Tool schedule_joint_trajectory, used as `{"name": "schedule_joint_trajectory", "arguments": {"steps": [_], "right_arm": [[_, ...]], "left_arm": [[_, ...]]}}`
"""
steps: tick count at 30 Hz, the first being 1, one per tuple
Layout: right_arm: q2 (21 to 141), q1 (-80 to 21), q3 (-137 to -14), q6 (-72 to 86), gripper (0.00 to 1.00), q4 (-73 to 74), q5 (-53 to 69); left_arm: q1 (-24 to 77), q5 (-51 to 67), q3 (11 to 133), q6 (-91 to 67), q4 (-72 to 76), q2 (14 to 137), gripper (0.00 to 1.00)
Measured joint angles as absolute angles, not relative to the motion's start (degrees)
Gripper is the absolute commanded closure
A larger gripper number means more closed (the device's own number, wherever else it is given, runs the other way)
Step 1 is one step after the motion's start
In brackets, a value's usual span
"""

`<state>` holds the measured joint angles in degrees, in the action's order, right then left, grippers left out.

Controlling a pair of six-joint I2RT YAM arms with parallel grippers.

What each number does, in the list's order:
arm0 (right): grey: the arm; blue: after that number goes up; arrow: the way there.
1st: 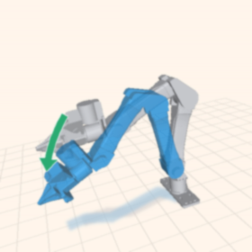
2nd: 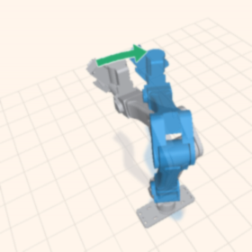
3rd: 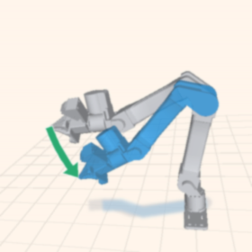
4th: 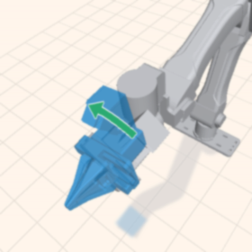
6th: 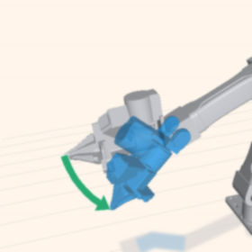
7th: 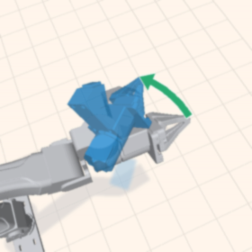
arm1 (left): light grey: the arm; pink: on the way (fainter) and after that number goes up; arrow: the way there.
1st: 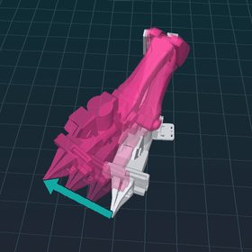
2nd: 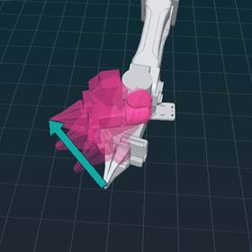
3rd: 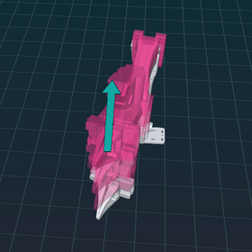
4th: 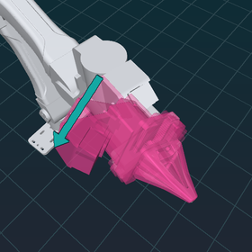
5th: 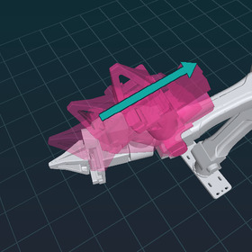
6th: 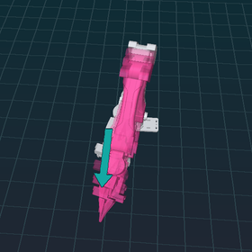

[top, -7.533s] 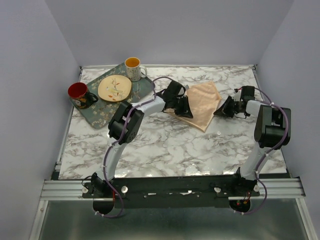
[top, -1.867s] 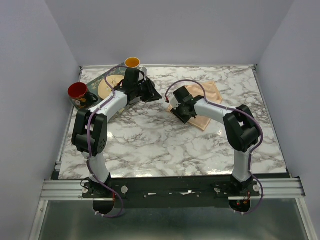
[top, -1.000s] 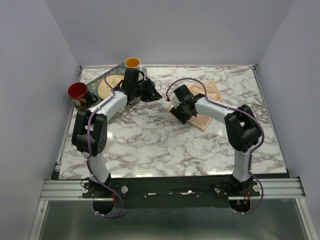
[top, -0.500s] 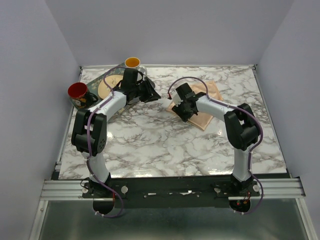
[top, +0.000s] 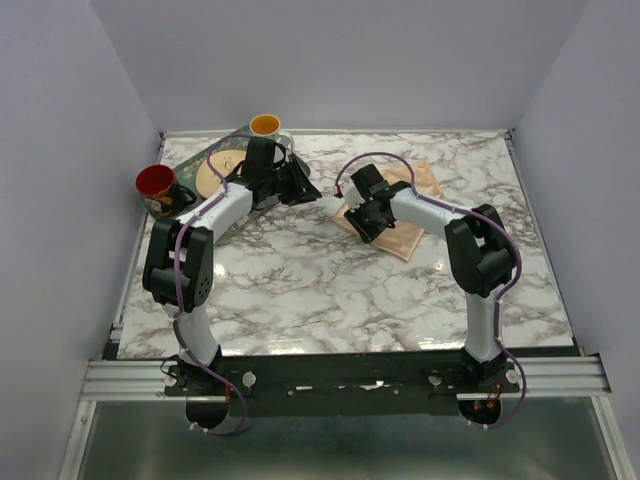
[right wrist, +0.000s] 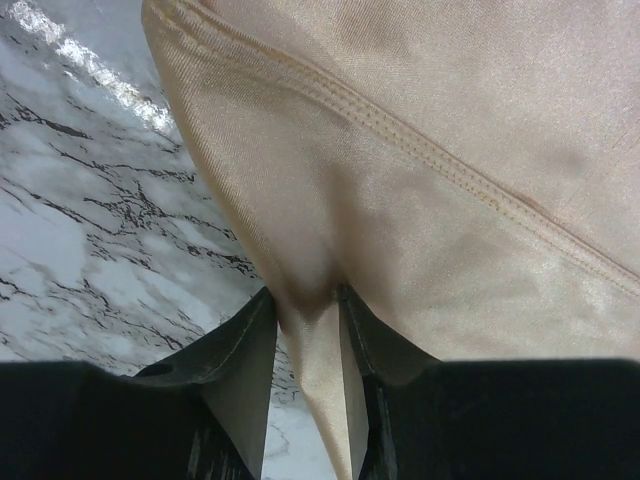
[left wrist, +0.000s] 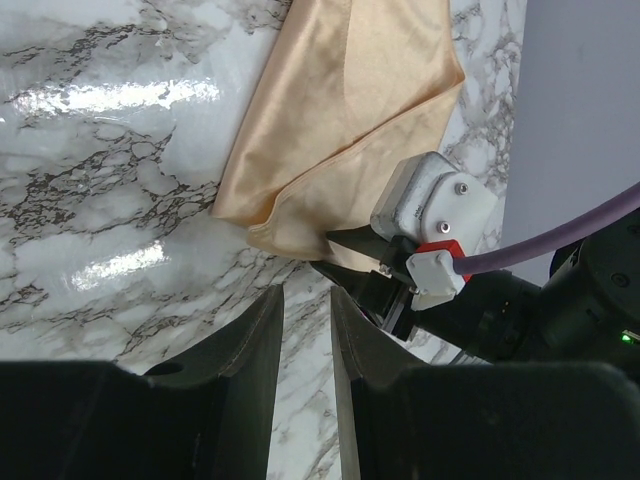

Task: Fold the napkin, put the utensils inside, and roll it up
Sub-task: Roll the napkin with the utensil

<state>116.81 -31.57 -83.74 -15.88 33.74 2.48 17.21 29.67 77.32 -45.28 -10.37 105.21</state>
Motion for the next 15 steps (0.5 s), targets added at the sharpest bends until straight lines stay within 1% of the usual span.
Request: {"name": "schedule_joint_trajectory", "arguments": {"steps": [3,6,7,10,15], "right_arm": [[116.86,-31.57,-83.92,-15.27,0.57,33.89,2.2],[116.9,-31.55,-84.44,-14.92,0.51,34.48,1.8],[116.92,-31.57,-84.84,-14.66,0.46,35.0,1.26],[116.9,-31.57,-85.89,-14.13,0.4,36.36,-0.21],[114.37,-31.57,-86.24,-14.0,0.37,37.26,-2.46]], "left_arm": [[17.21,29.76,77.32,-45.28,-10.37,105.21,0.66],[17.21,30.04,77.32,-45.32,-10.35,105.21,0.66],[17.21,30.11,77.32,-45.34,-10.35,105.21,0.66],[17.21,30.33,77.32,-45.52,-10.33,105.21,0.65],[17.21,30.52,77.32,-45.6,-10.31,105.21,0.66]]}}
